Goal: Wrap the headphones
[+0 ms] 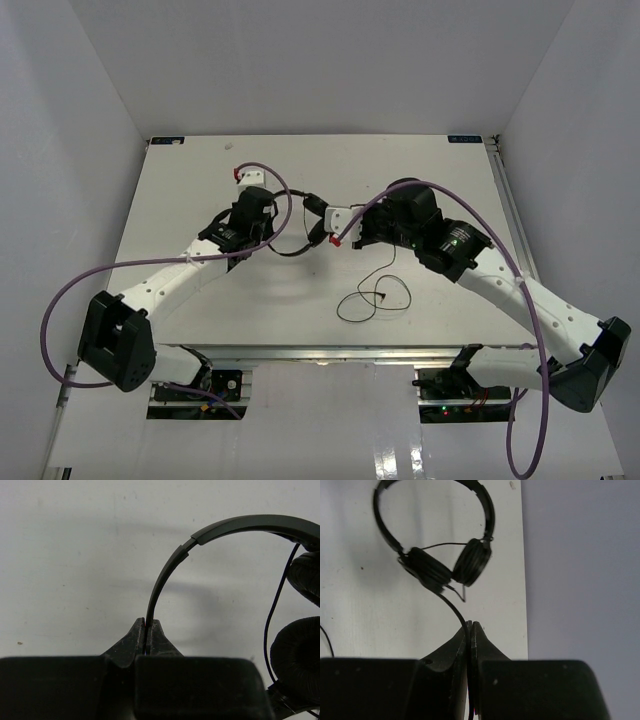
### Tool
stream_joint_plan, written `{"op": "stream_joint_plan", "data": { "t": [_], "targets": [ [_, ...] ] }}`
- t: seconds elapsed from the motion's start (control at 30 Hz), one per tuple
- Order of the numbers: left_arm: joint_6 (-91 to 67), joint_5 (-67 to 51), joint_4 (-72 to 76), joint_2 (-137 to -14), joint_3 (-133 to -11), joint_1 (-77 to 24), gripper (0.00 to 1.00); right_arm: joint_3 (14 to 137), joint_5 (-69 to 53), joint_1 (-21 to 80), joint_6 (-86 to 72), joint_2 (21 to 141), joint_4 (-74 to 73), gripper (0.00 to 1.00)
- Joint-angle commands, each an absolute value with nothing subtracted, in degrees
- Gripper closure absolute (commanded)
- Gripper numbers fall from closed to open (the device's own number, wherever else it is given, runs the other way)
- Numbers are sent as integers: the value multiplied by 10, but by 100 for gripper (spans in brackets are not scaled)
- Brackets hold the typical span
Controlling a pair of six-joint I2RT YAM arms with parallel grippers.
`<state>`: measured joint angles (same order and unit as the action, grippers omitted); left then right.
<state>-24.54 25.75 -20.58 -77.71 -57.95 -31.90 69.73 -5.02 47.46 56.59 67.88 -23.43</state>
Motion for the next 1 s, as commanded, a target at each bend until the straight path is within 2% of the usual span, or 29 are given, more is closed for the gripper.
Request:
{"op": "stream_joint_plan", "data": {
  "t": [0.0,0.2,0.47,0.7,0.97],
  "targets": [
    [-185,146,-137,-716,-539,-318,100,712,17,472,596,705,-199,92],
    [-151,29,-148,-688,-508,-321,100,727,4,470,571,745,-198,92],
    [-164,-51,-150,-637,-472,-330,100,704,-29,427,526,782,-159,92],
    [-179,-85,-166,-592,-457,-331,100,682,-139,353,493,781,-152,92],
    [-195,-161,-182,-566,-465,-336,100,663,-260,345,449,800,-150,90]
  ]
}}
